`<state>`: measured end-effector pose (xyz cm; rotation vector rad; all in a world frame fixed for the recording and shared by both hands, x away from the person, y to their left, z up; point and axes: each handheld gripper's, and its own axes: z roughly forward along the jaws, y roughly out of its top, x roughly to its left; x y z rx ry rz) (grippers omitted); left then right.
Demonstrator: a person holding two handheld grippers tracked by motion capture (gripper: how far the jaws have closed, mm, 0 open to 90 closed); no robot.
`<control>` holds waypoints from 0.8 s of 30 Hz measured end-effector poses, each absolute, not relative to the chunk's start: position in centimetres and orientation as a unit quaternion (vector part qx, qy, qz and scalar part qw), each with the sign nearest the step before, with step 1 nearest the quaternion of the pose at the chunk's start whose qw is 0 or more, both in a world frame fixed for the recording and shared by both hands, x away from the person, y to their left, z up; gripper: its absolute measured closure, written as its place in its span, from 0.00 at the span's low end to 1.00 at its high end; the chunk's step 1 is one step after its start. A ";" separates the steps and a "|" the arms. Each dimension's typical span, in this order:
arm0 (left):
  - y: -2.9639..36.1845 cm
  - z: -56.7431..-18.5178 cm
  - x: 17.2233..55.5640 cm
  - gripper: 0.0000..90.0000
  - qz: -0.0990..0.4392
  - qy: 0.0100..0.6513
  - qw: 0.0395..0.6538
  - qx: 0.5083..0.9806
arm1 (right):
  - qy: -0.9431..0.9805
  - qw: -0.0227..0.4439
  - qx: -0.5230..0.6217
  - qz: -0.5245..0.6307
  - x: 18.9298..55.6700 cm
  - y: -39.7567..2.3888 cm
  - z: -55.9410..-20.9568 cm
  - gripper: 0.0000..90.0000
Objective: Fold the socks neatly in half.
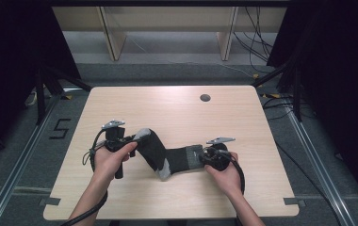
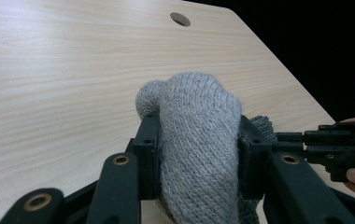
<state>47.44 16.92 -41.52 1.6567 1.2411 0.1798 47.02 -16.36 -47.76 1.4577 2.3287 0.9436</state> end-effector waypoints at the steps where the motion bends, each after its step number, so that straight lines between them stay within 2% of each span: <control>1: 16.6 -41.4 47.5 0.67 0.076 0.515 0.508 0.686 | 0.796 0.122 0.496 0.326 47.0 -16.2 -47.8 0.83; 24: 13.9 -40.3 47.8 0.67 0.070 0.505 0.513 0.691 | 0.799 0.108 0.488 0.335 47.2 -15.4 -47.7 0.82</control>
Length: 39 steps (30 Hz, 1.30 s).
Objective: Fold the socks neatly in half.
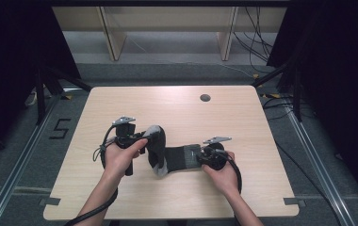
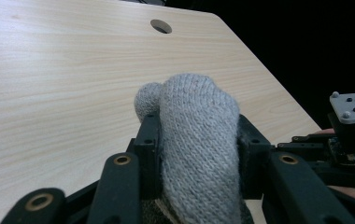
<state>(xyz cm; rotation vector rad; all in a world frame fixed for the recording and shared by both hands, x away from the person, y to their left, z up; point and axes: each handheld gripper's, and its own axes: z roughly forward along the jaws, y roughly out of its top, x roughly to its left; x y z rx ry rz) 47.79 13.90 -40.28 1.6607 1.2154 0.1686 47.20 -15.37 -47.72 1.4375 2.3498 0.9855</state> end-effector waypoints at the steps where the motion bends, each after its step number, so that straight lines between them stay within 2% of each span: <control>1: 13.8 -40.3 47.8 0.67 0.069 0.505 0.513 0.691 | 0.794 0.106 0.500 0.330 47.0 -15.2 -47.6 0.82; 39: 7.9 -41.8 48.1 0.69 0.076 0.475 0.498 0.722 | 0.795 0.120 0.492 0.334 47.1 -15.2 -47.8 0.82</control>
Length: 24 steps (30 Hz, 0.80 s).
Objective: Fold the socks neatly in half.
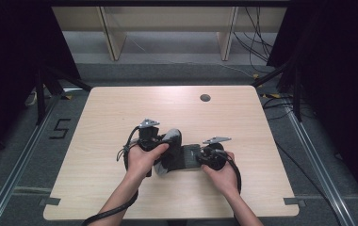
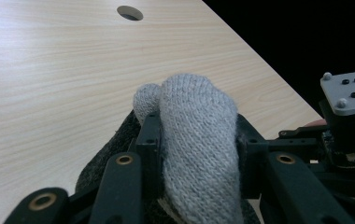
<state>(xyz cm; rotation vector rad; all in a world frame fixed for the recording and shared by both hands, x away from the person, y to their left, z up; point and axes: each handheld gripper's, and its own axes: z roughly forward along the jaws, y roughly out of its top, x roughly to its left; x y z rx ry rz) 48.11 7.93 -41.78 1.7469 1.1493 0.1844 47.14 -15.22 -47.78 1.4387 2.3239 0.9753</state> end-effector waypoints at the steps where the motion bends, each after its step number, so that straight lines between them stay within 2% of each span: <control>1: 7.7 -41.9 48.1 0.69 0.076 0.472 0.499 0.722 | 0.796 0.119 0.491 0.333 47.1 -15.2 -47.8 0.82; 24: 3.8 -44.2 48.9 0.67 0.091 0.460 0.449 0.760 | 0.792 0.105 0.501 0.333 47.0 -15.2 -47.7 0.82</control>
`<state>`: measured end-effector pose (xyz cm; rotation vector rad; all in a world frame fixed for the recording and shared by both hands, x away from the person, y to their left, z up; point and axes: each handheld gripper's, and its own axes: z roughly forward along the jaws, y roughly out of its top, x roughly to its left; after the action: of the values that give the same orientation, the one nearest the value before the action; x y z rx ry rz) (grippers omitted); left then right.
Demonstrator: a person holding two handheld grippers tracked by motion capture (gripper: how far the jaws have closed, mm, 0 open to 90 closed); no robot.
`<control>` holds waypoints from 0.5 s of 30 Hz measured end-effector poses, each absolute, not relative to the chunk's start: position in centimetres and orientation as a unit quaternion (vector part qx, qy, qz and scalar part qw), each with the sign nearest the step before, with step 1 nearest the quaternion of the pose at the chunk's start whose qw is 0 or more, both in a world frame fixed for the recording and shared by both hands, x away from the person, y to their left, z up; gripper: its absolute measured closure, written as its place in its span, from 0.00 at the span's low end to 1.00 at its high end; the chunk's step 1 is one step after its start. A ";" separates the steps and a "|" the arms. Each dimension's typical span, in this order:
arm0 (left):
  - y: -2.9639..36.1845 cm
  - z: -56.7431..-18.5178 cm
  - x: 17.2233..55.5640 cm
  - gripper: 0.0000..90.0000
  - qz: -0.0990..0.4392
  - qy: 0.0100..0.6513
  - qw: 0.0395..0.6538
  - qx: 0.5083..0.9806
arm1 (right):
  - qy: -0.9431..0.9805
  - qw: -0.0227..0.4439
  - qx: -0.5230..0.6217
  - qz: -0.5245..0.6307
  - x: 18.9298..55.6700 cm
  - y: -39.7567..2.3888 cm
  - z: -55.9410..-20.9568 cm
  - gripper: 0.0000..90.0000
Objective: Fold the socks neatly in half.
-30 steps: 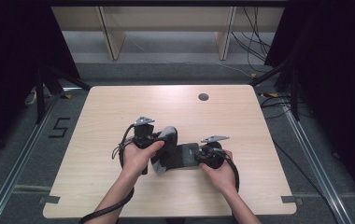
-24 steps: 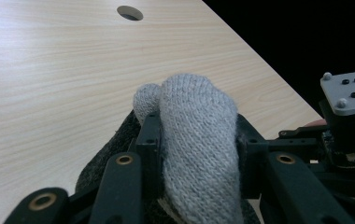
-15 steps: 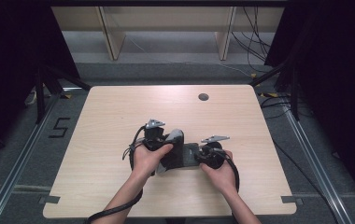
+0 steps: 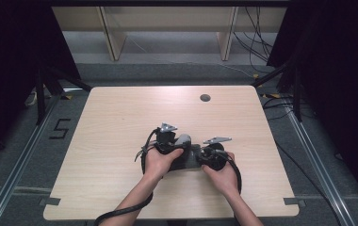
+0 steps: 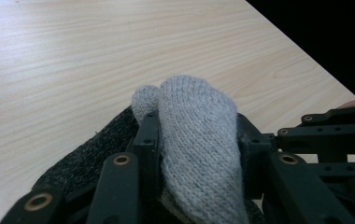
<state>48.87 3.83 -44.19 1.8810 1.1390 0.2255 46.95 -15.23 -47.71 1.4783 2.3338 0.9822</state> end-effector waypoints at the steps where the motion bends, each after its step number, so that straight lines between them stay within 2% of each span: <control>1: 3.7 -44.3 48.9 0.67 0.094 0.463 0.448 0.759 | 0.792 0.104 0.502 0.333 47.0 -15.2 -47.7 0.82; 15: 2.2 -45.3 49.0 0.63 0.111 0.452 0.429 0.774 | 0.795 0.108 0.491 0.341 47.2 -15.4 -47.9 0.79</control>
<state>49.01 2.20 -45.26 1.9319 1.1294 0.2762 47.20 -15.40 -47.87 1.4437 2.3384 1.0024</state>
